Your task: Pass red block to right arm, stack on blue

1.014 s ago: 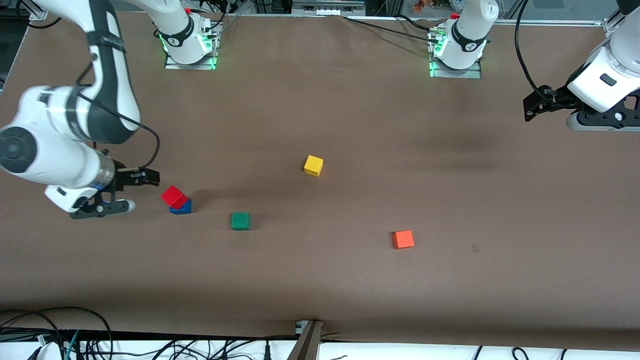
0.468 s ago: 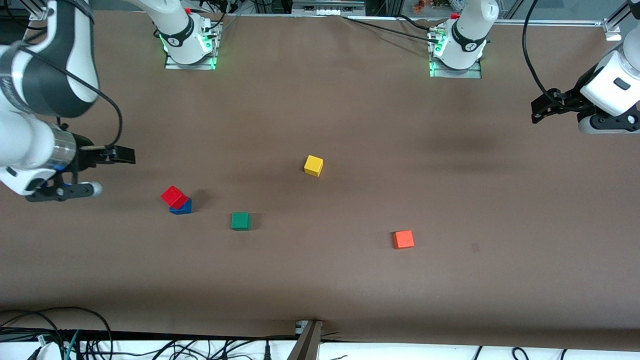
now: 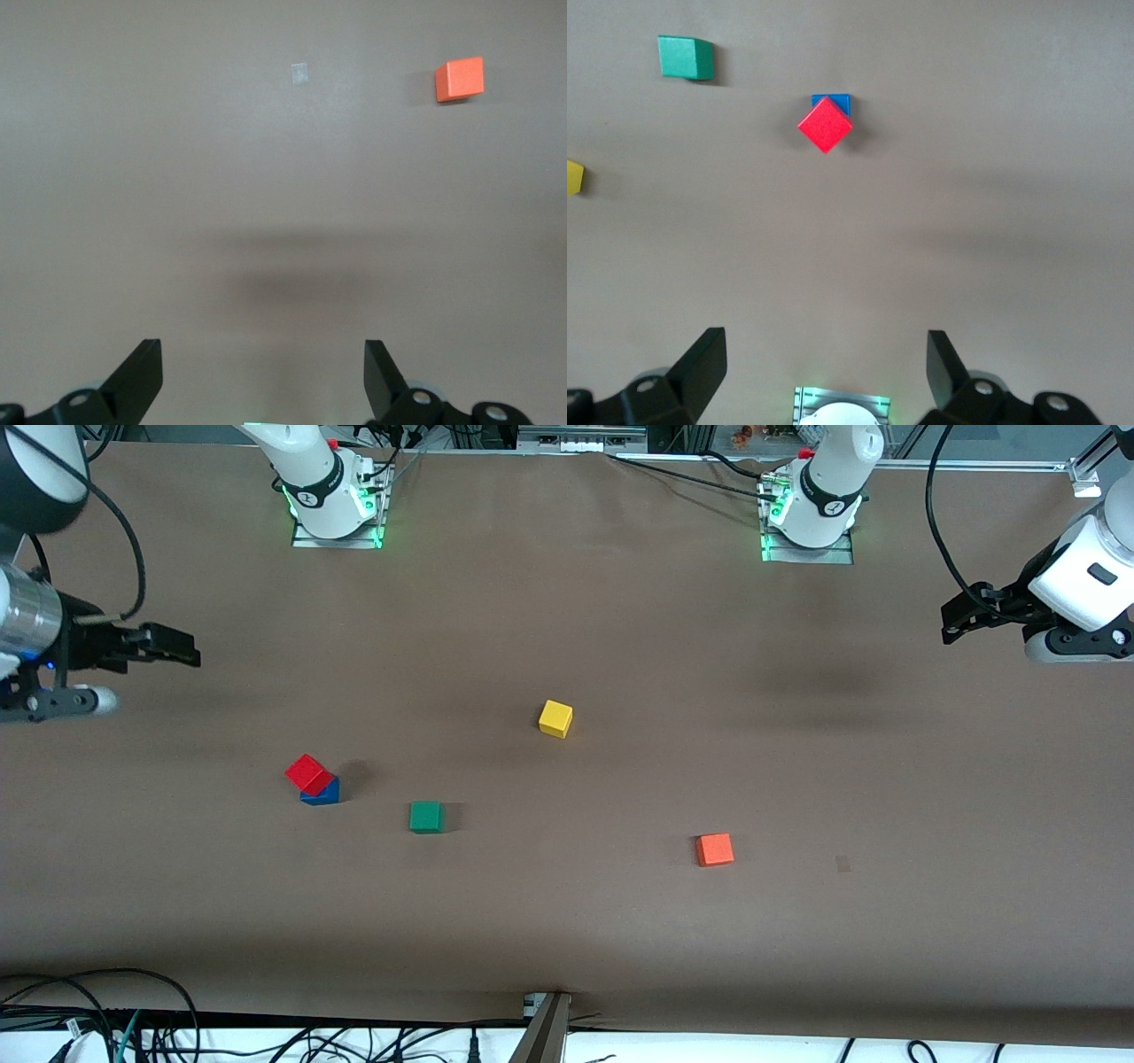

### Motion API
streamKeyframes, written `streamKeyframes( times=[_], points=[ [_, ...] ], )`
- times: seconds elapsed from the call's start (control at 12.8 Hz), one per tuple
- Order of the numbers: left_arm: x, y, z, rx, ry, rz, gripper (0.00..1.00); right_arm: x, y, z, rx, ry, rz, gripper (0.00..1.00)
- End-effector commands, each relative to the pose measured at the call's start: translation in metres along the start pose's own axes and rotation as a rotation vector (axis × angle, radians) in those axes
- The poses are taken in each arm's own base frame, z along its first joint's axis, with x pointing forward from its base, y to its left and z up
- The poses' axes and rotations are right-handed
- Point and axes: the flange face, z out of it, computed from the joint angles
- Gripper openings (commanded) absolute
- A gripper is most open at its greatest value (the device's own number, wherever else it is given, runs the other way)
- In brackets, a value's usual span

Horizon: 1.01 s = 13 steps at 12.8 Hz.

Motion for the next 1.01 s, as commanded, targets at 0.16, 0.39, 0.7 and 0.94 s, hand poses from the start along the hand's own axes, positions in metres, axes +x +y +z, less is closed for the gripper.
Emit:
streamKeyframes(
  times=[0.16,0.39,0.7,0.94],
  points=[
    [-0.001,0.002,-0.001,-0.018,0.004,-0.005,1.00,-0.057,0.010,-0.042,-0.060,0.095,0.029,1.00],
    [-0.002,0.003,-0.002,-0.014,0.006,-0.002,1.00,-0.064,0.012,-0.045,-0.086,0.076,0.024,1.00],
    [-0.002,0.006,-0.001,-0.014,0.001,0.003,1.00,-0.051,0.017,-0.042,-0.089,0.059,0.030,1.00],
    [-0.002,0.006,-0.002,-0.012,0.002,0.003,1.00,-0.047,0.022,-0.042,-0.087,0.054,0.038,1.00]
  ],
)
